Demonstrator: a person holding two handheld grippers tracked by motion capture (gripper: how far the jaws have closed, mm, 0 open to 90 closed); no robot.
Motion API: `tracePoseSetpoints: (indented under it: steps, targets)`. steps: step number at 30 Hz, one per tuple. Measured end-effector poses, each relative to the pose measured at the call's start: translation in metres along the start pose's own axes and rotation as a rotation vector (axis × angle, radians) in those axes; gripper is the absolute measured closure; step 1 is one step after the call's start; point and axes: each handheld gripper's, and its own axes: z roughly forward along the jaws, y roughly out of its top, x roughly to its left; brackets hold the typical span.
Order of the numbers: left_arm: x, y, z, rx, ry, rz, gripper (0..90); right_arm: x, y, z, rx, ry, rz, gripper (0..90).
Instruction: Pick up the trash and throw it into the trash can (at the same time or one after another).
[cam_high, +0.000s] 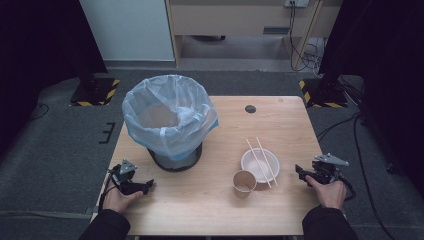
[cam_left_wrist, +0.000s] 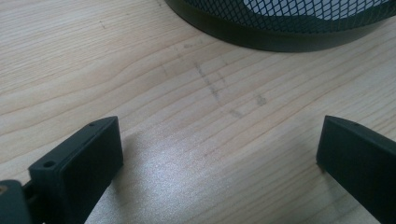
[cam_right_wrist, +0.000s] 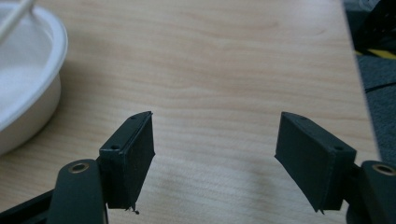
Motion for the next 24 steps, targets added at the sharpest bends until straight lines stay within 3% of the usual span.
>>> tracePoseSetpoints:
  steps: [6, 11, 19, 24]
  targets:
    - [-0.002, -0.001, -0.001, 0.0, -0.003, 0.003, 0.0, 0.004, 0.008, -0.013, -0.025, 0.017, 0.052, 29.7]
    - [-0.003, -0.001, -0.001, 0.001, -0.003, 0.004, 0.0, 0.01, 0.015, -0.02, -0.03, 0.033, 0.056, 33.0]
    - [-0.005, -0.001, -0.001, 0.001, 0.002, 0.0, 0.0, 0.028, 0.029, -0.034, -0.06, 0.071, -0.012, 40.6]
    - [-0.005, -0.001, 0.0, 0.001, 0.003, -0.001, 0.0, 0.039, 0.038, -0.037, -0.082, 0.103, -0.006, 45.8]
